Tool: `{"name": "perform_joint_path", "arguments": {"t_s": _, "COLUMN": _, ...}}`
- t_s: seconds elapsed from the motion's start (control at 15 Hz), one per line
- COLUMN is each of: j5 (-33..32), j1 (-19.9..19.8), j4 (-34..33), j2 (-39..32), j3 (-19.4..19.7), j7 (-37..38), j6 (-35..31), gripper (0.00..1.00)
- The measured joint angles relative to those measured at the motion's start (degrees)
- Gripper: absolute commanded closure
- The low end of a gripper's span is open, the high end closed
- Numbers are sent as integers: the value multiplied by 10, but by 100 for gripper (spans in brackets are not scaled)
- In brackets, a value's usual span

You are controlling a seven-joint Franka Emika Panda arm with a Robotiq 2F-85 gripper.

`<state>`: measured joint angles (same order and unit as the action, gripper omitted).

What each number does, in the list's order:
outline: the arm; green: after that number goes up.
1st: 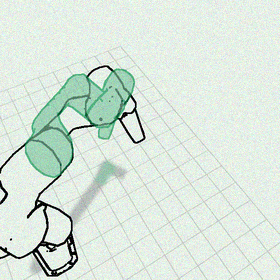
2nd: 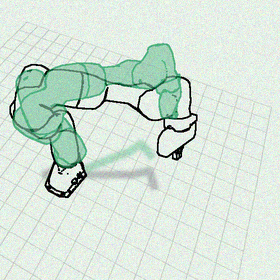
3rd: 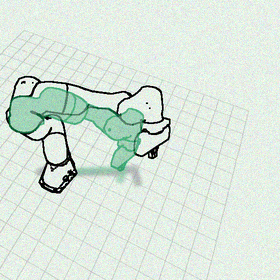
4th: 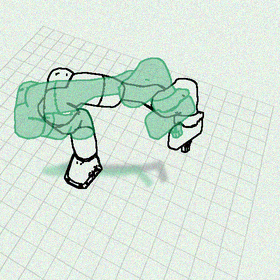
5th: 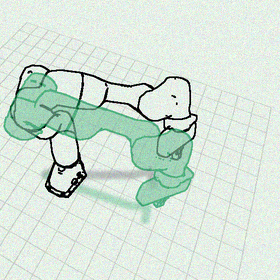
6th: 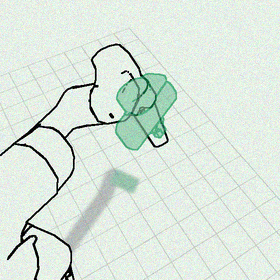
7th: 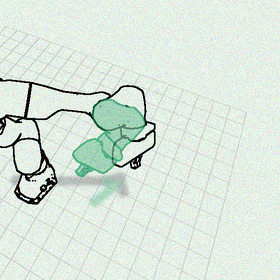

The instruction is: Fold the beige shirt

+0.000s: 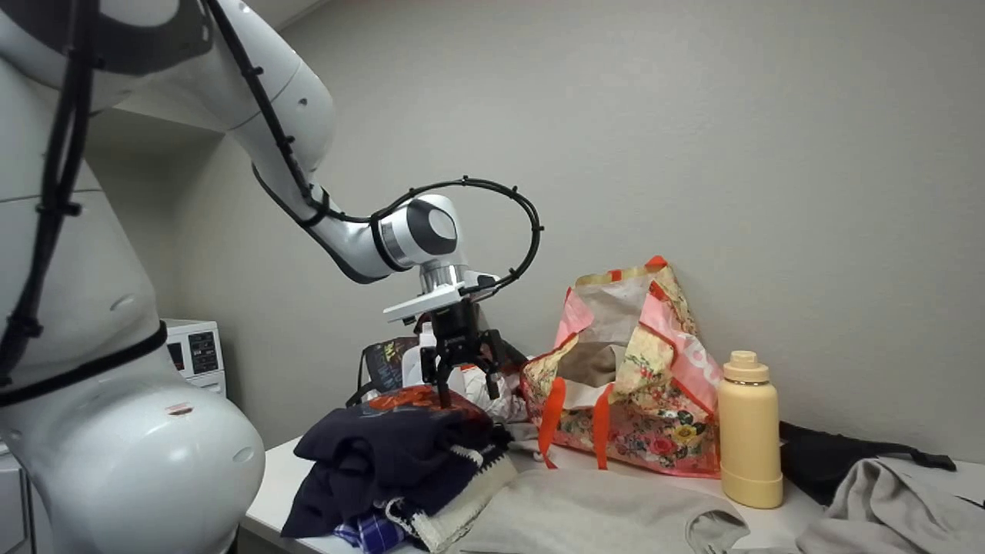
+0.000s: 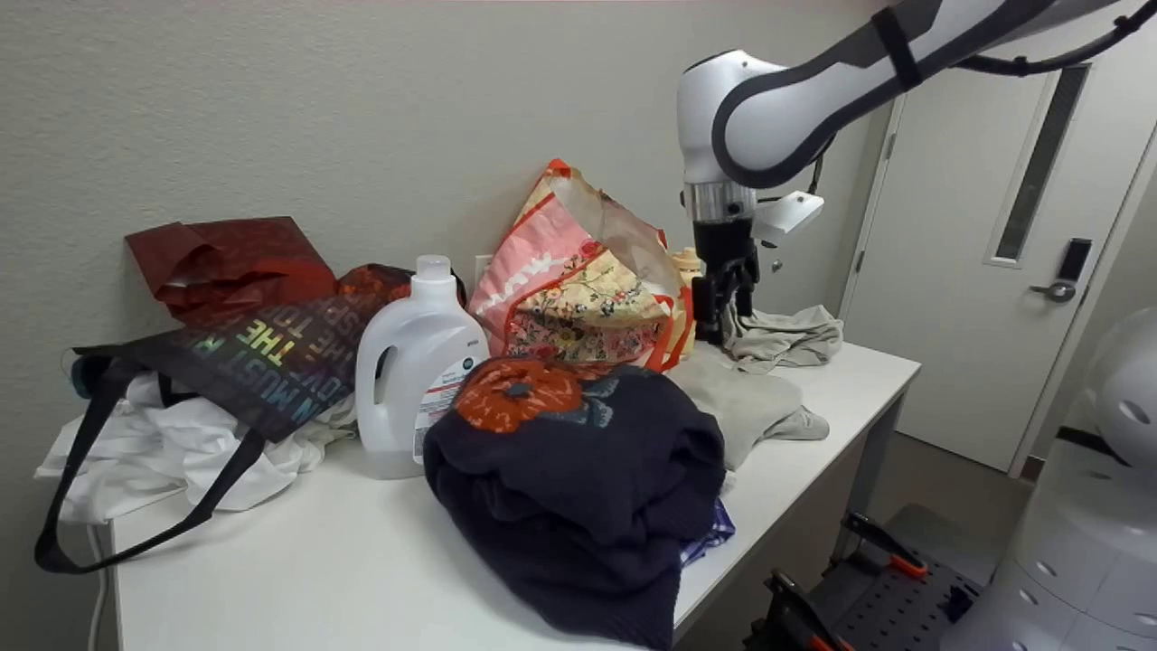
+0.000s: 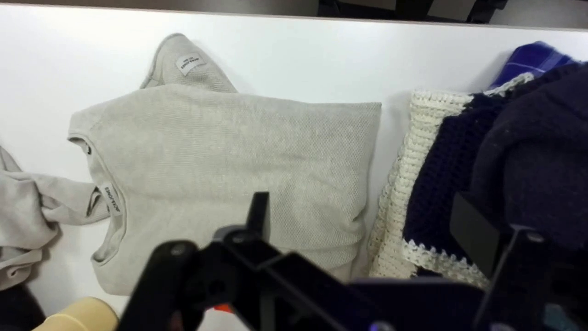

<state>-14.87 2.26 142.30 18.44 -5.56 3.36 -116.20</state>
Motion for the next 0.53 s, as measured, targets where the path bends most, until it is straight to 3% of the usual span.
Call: {"name": "perform_joint_path", "arguments": {"t_s": 0.53, "j5": -49, "j1": -11, "j4": 27, "j2": -128, "j3": 5, "j7": 51, "j6": -99, "gripper": 0}}
